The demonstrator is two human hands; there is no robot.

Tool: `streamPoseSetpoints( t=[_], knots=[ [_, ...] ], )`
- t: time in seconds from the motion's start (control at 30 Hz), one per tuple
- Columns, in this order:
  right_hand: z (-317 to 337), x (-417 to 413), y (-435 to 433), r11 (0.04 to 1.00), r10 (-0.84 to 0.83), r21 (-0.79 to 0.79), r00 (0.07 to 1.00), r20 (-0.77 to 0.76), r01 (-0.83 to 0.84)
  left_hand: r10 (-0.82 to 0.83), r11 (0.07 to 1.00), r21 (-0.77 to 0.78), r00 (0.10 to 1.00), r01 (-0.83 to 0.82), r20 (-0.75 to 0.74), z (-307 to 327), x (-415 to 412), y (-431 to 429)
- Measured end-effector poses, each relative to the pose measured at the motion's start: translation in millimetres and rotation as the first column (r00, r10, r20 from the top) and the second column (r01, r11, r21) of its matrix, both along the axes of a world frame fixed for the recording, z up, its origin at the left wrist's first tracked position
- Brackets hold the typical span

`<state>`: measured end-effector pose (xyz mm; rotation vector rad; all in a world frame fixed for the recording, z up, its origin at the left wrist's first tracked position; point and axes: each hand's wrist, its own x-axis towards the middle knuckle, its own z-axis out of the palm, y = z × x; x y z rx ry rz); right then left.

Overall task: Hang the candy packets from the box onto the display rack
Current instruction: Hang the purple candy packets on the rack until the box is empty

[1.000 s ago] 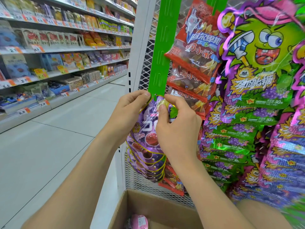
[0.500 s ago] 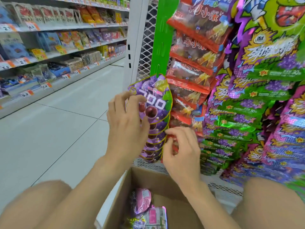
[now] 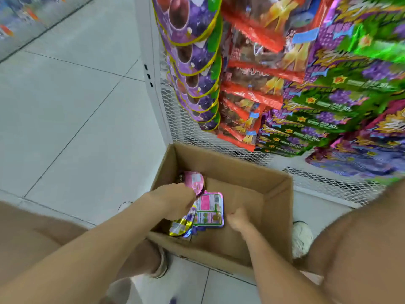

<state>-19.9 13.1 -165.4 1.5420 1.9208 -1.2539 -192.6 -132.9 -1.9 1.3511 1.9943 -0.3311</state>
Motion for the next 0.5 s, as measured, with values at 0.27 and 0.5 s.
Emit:
streamPoseSetpoints(
  t=[0.27,0.5],
  knots=[
    [-26.3,-27.8,-24.1,0.982,-0.121,-0.159,0.988,-0.096,0.105,-0.003,0.995,-0.098,0.999,-0.001,-0.044,-34.8,-12.8,4.2],
    [-20.0,-33.3,0.8,0.973,-0.229,-0.026,0.947,-0.223,0.229,-0.019,0.996,-0.091,0.999,0.016,-0.028,-26.5,-6.1,22.7]
  ],
)
